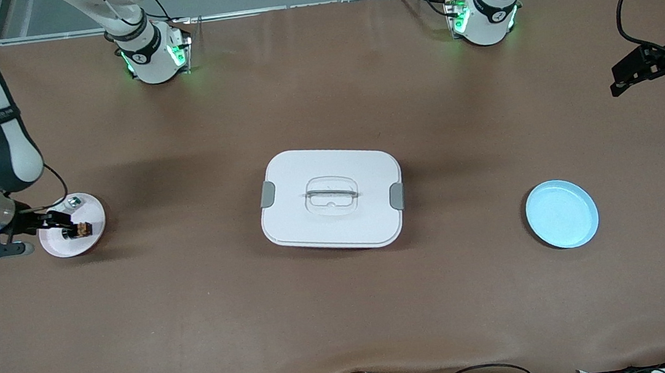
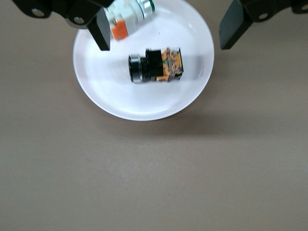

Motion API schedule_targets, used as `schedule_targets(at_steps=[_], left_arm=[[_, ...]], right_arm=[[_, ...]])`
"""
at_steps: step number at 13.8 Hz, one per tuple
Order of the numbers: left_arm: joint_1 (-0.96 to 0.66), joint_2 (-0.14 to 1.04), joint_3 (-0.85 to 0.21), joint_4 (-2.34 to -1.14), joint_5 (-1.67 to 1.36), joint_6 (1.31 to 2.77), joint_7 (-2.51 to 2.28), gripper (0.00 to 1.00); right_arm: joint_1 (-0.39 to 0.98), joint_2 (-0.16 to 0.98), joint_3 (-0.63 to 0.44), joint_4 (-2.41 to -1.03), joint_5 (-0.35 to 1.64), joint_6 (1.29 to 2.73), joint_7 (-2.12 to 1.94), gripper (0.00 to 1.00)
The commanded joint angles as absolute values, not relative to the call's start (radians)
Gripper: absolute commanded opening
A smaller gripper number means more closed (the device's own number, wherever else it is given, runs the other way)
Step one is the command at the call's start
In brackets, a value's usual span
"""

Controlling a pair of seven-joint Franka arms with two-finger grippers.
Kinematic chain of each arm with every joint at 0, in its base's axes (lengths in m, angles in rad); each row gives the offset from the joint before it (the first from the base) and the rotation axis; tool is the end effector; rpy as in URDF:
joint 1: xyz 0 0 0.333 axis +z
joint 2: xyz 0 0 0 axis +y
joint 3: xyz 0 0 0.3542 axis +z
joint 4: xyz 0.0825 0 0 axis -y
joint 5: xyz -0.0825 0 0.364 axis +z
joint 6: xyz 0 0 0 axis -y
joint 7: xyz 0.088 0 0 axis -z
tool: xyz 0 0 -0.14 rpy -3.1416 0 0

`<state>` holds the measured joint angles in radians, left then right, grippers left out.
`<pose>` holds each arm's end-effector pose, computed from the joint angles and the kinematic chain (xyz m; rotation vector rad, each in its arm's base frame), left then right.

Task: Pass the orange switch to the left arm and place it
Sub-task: 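Lower the right gripper onto the white plate and grasp the black switch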

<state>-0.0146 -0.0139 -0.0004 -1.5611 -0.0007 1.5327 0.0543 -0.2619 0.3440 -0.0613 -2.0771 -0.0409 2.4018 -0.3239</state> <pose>0.5254 -0.0080 0.6381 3.1386 -0.1088 -0.0227 0.5543 -0.1859 0.2782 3.1012 0.0536 -0.0515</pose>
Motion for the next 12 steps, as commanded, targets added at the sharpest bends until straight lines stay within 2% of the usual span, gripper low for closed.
schedule_targets(at_steps=[1,5,12], left_arm=[[-0.017,-0.012,0.0,-1.545,-0.002,1.516,0.067,1.0],[-0.018,-0.012,0.0,-1.534,-0.002,1.516,0.064,1.0],[-0.017,-0.011,-0.002,-1.532,-0.002,1.516,0.067,1.0]], right_arm=[[-0.275,0.357,-0.048,-2.146,-0.057,2.52,-0.339,1.0],[-0.279,0.429,-0.048,-2.143,-0.06,2.618,-0.406,1.0],[-0.29,0.443,-0.049,-2.138,-0.074,2.637,-0.449,1.0]])
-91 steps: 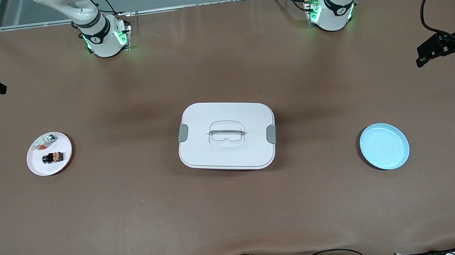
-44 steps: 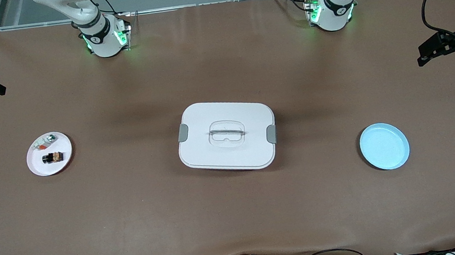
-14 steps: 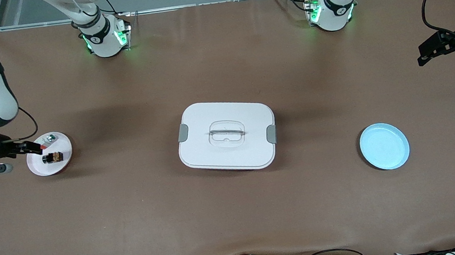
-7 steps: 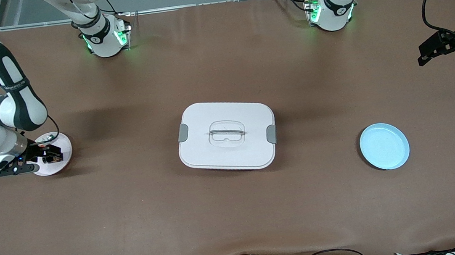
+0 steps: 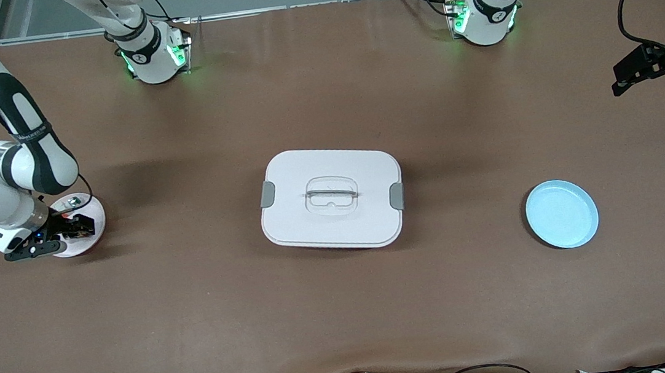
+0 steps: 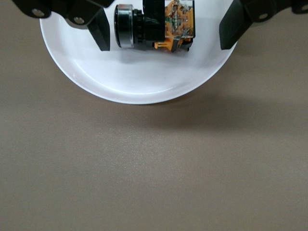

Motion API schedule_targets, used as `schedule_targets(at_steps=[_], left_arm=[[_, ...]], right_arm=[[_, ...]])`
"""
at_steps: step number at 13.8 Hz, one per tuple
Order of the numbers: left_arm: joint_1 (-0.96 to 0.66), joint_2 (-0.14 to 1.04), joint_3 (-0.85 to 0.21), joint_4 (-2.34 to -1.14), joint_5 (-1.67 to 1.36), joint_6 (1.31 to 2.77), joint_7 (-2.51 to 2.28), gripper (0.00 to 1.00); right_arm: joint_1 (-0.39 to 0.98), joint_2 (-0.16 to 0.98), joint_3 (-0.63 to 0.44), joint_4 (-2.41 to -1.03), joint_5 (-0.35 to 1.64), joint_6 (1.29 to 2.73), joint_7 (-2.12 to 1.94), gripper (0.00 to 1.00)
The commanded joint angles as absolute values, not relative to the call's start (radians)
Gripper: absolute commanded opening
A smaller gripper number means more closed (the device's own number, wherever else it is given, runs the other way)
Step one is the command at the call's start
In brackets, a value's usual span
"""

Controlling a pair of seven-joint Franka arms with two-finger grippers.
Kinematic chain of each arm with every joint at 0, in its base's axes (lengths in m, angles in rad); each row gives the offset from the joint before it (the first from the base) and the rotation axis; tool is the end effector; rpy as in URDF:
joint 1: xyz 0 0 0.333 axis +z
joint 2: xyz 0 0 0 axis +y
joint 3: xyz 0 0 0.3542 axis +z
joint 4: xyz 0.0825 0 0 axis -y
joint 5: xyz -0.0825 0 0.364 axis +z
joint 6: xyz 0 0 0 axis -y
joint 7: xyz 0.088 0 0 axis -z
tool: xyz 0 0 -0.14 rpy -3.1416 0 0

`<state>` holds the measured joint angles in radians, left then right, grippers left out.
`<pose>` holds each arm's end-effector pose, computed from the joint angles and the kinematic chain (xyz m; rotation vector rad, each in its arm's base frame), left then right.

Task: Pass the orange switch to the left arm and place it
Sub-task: 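Lower the right gripper onto the white plate and grasp the black switch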

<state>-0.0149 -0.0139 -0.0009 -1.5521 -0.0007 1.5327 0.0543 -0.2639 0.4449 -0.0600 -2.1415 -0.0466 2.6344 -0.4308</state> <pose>0.5258 -0.0084 0.6421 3.1389 -0.1101 -0.0086 0.5535 -0.1850 0.2162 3.0686 0.2361 0.0412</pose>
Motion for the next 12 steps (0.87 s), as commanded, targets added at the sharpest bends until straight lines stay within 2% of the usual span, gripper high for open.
schedule_targets(at_steps=[1,9,12], left_arm=[[-0.018,-0.012,-0.002,-1.532,-0.002,1.516,0.066,1.0],[-0.018,-0.012,-0.003,-1.532,-0.003,1.516,0.064,1.0],[-0.018,-0.012,-0.003,-1.532,-0.003,1.514,0.066,1.0]], right_arm=[[-0.304,0.443,-0.049,-2.138,-0.075,2.637,-0.465,1.0],[-0.325,0.465,-0.048,-2.122,-0.069,2.62,-0.476,1.0],[-0.318,0.463,-0.046,-2.076,-0.066,2.525,-0.474,1.0]])
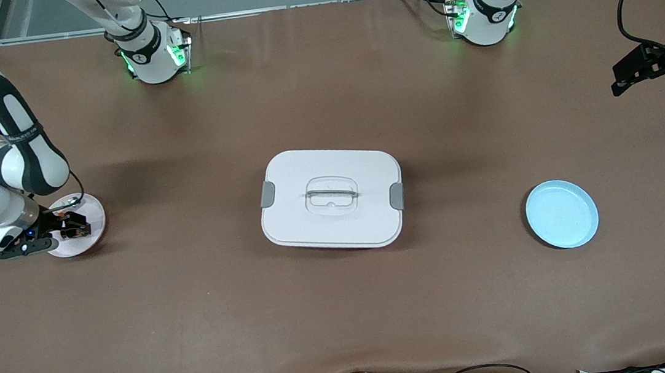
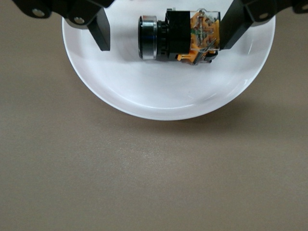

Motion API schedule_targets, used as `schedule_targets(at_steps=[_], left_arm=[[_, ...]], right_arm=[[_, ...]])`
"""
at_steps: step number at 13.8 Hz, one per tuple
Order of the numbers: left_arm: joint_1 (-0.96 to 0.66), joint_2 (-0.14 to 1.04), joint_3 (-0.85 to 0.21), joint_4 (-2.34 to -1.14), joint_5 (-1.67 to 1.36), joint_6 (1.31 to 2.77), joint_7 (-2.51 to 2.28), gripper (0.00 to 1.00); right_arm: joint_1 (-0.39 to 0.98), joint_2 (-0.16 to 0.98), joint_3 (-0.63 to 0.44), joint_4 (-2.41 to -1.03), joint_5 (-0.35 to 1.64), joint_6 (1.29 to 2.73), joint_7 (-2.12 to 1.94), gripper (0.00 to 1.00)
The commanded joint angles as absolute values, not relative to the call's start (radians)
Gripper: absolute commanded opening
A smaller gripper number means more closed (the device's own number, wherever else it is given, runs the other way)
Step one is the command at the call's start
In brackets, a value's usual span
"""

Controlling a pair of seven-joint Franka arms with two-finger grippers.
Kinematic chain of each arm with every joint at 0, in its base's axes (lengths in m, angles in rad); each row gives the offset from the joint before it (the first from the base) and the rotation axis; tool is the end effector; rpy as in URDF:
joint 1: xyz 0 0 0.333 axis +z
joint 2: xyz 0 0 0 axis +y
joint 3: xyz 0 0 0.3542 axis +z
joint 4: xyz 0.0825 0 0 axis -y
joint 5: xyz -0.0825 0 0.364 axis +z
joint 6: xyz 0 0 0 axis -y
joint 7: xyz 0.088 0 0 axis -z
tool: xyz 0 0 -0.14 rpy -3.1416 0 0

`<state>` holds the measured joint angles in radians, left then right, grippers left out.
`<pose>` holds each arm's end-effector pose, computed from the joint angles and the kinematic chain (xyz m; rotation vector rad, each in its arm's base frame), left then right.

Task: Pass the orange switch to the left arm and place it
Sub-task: 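Lower the right gripper onto the white plate and grasp the black switch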

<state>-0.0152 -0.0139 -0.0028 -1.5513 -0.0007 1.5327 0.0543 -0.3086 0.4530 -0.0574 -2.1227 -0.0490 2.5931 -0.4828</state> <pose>0.5259 -0.0096 0.6425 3.1388 -0.1136 -0.0074 0.5460 -0.2087 0.2143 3.0774 0.2535 -0.0076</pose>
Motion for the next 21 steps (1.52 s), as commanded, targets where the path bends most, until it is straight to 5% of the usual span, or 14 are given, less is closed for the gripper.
schedule_targets(at_steps=[1,21], left_arm=[[-0.02,-0.014,-0.003,-1.532,-0.003,1.514,0.063,1.0],[-0.018,-0.012,-0.002,-1.519,-0.003,1.514,0.064,1.0]], right_arm=[[-0.316,0.463,-0.046,-2.047,-0.066,2.472,-0.476,1.0],[-0.322,0.508,-0.041,-2.051,-0.021,2.474,-0.482,1.0]])
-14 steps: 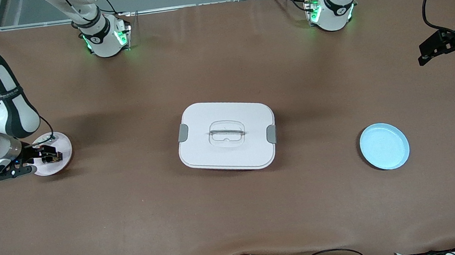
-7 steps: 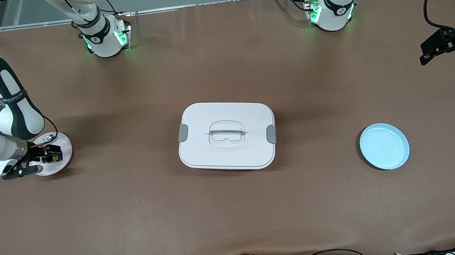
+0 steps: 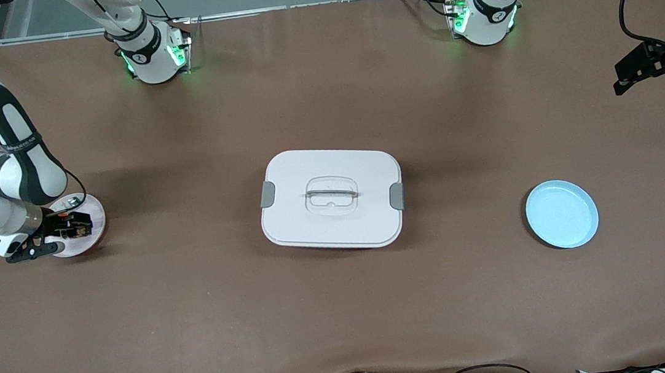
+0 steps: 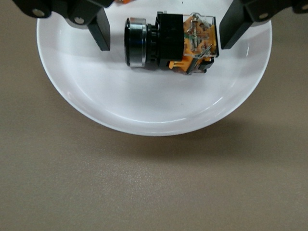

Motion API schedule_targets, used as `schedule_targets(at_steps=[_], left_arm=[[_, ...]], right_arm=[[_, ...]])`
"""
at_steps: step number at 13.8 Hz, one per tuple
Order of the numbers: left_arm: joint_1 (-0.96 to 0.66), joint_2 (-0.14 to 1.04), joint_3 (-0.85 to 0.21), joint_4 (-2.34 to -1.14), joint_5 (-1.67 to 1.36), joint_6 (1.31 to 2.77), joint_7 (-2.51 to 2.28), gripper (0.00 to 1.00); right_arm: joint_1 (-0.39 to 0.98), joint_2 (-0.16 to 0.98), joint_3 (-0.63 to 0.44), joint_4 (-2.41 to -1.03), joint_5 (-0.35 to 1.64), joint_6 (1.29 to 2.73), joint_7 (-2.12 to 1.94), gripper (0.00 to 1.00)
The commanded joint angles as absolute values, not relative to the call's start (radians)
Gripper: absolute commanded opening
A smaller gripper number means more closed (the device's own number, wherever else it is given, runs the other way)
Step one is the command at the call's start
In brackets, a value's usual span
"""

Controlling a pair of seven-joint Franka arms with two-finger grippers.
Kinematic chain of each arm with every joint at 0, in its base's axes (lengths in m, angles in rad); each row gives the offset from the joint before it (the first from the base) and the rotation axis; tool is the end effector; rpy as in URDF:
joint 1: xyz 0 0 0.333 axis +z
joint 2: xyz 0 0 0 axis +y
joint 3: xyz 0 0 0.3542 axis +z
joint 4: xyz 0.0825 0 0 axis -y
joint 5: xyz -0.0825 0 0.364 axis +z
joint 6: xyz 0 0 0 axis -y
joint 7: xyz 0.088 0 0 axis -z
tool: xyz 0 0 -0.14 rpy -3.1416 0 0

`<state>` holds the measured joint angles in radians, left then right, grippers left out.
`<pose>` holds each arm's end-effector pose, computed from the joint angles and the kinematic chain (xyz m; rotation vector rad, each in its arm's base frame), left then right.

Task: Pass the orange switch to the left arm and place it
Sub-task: 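Lift the switch with the right gripper and carry it over the box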

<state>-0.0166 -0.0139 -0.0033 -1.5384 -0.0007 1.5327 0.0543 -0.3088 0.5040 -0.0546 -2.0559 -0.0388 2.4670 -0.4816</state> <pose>0.5264 -0.0106 0.6483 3.1389 -0.1166 0.0129 0.5485 -0.2089 0.1974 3.1207 0.2426 -0.1639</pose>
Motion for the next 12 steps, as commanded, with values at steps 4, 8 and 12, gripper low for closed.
schedule_targets(at_steps=[4,8,12], left_arm=[[-0.017,-0.012,-0.002,-1.519,-0.003,1.514,0.064,1.0],[-0.017,-0.012,-0.002,-1.519,-0.003,1.514,0.066,1.0],[-0.017,-0.012,-0.002,-1.517,-0.003,1.514,0.066,1.0]], right_arm=[[-0.319,0.508,-0.04,-2.046,-0.02,2.471,-0.474,0.64],[-0.301,0.502,-0.04,-2.045,0.055,2.442,-0.456,0.0],[-0.267,0.428,-0.038,-1.924,0.057,2.173,-0.408,0.0]])
